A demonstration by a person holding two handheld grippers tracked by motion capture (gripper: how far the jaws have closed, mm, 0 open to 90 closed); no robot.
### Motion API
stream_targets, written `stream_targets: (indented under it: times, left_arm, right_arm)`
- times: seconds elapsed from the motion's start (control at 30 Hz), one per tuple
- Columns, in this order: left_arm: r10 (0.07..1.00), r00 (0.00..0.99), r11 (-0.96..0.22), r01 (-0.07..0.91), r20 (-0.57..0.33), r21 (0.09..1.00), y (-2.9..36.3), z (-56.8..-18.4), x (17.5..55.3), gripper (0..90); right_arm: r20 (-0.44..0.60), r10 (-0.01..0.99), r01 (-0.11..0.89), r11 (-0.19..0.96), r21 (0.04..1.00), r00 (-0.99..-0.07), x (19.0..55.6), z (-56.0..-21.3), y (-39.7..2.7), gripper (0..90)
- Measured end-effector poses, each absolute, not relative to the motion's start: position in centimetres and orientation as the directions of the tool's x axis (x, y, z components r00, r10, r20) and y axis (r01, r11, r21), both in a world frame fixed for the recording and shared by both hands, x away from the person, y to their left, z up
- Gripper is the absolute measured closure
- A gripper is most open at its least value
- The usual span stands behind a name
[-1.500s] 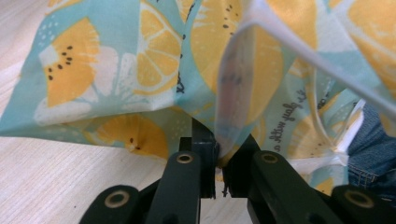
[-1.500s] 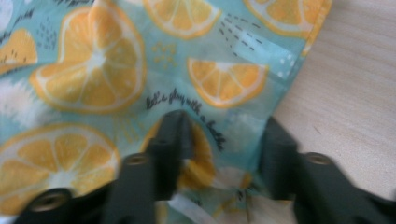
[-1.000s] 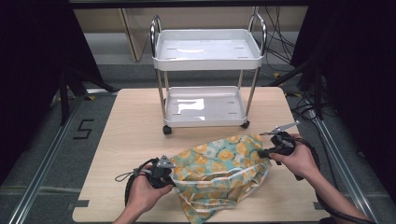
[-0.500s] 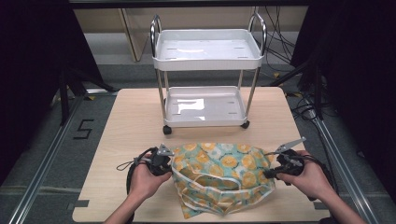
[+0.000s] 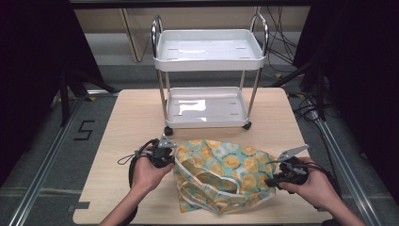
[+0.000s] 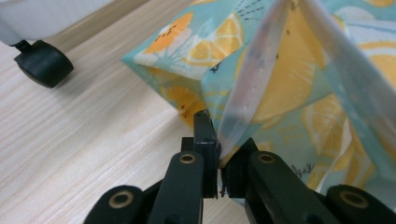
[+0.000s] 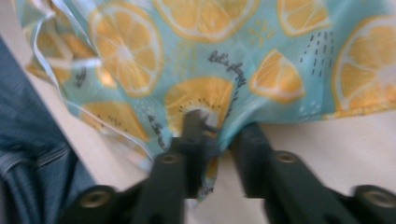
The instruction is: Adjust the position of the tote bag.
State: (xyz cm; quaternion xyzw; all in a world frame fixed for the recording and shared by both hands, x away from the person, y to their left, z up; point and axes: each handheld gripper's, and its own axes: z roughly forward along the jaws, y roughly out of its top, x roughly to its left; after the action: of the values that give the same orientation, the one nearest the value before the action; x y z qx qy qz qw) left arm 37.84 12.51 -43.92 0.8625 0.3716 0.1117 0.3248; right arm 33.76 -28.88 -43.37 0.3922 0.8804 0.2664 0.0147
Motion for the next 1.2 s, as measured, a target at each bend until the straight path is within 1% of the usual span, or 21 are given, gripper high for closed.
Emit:
stream_targets:
  times: [0.07,0.13,0.2,0.23,0.27,0.37,0.4,0.47,0.5,0.53,0.6,0.67,0.77,0.83,0.87,0.9,1.03,1.1,1.13,1.17,1.2]
  left_arm:
    - [0.708,0.705,-0.522,0.56,-0.04,0.643,12.5,-43.9,37.9,86.3]
    - [0.725,0.688,-0.492,0.558,-0.041,0.668,12.2,-44.1,37.9,86.3]
    - [0.732,0.68,-0.484,0.559,-0.039,0.673,12.0,-44.1,37.9,86.3]
    - [0.732,0.68,-0.484,0.559,-0.039,0.673,12.0,-44.1,37.9,86.3]
    - [0.732,0.68,-0.482,0.556,-0.038,0.677,11.9,-44.1,38.0,86.3]
    - [0.726,0.687,-0.493,0.546,-0.026,0.677,12.0,-43.9,38.0,86.3]
    - [0.725,0.688,-0.494,0.545,-0.025,0.678,12.0,-43.9,38.0,86.4]
    - [0.732,0.68,-0.481,0.552,-0.034,0.681,11.9,-43.9,38.0,86.4]
    - [0.728,0.685,-0.491,0.543,-0.021,0.681,12.0,-43.8,38.0,86.4]
    - [0.729,0.684,-0.49,0.543,-0.021,0.682,12.1,-43.8,38.0,86.4]
    - [0.729,0.685,-0.49,0.542,-0.021,0.683,12.1,-43.8,38.1,86.4]
    - [0.732,0.68,-0.486,0.552,-0.03,0.678,11.9,-43.6,38.0,86.4]
    - [0.729,0.684,-0.485,0.541,-0.025,0.687,11.8,-43.6,38.0,86.4]
    - [0.721,0.693,-0.499,0.535,-0.016,0.682,11.8,-43.4,38.0,86.3]
    - [0.723,0.691,-0.491,0.528,-0.015,0.692,11.8,-43.4,38.1,86.3]
    - [0.723,0.691,-0.491,0.528,-0.015,0.692,11.8,-43.4,38.1,86.3]
    - [0.725,0.689,-0.495,0.535,-0.015,0.684,11.8,-43.2,38.2,86.3]
    - [0.726,0.688,-0.491,0.532,-0.013,0.69,11.7,-43.3,38.3,86.3]
    - [0.725,0.689,-0.49,0.529,-0.013,0.693,11.7,-43.3,38.3,86.3]
    - [0.725,0.689,-0.49,0.529,-0.013,0.693,11.7,-43.3,38.3,86.3]
    - [0.727,0.686,-0.487,0.534,-0.017,0.691,11.7,-43.3,38.3,86.3]
  right_arm:
    - [0.169,0.688,0.662,0.556,0.503,-0.706,33.8,-42.8,-29.1,69.6]
    - [0.149,0.693,0.646,0.541,0.538,-0.705,33.8,-42.0,-29.1,64.0]
    - [0.056,0.697,0.583,0.55,0.598,-0.715,33.9,-40.8,-29.0,57.0]
    - [0.056,0.697,0.583,0.55,0.598,-0.715,33.9,-40.8,-29.0,57.0]
    - [0.025,0.703,0.566,0.551,0.614,-0.711,34.0,-39.9,-28.9,55.0]
    - [0.002,0.695,0.536,0.553,0.638,-0.719,34.1,-39.4,-28.7,53.7]
    - [-0.03,0.691,0.51,0.561,0.652,-0.722,34.1,-39.1,-28.6,52.8]
    - [-0.045,0.703,0.507,0.554,0.66,-0.71,34.2,-39.0,-28.7,52.0]
    - [-0.045,0.703,0.507,0.554,0.66,-0.71,34.2,-39.0,-28.7,52.0]
    - [-0.015,0.717,0.538,0.536,0.651,-0.697,34.2,-39.0,-28.8,52.0]
    - [-0.014,0.707,0.537,0.55,0.64,-0.707,34.3,-38.7,-29.0,51.9]
    - [-0.057,0.689,0.488,0.567,0.663,-0.723,34.4,-38.6,-29.0,51.9]
    - [-0.055,0.684,0.488,0.571,0.66,-0.727,34.1,-37.8,-28.8,52.3]
    - [-0.047,0.664,0.452,0.557,0.696,-0.746,33.9,-37.6,-28.2,52.6]
    - [-0.03,0.605,0.425,0.594,0.683,-0.796,33.9,-37.8,-27.7,52.6]
    - [-0.03,0.605,0.425,0.594,0.683,-0.796,33.9,-37.8,-27.7,52.6]
    - [0.005,0.501,0.394,0.674,0.625,-0.865,33.2,-39.5,-25.0,51.9]
    - [0.023,0.48,0.393,0.689,0.609,-0.877,33.1,-39.8,-24.6,51.4]
    - [0.025,0.446,0.371,0.71,0.599,-0.895,33.0,-40.6,-23.8,49.3]
    - [0.025,0.446,0.371,0.71,0.599,-0.895,33.0,-40.6,-23.8,49.3]
    - [0.031,0.395,0.341,0.748,0.569,-0.918,32.8,-41.0,-23.2,45.0]
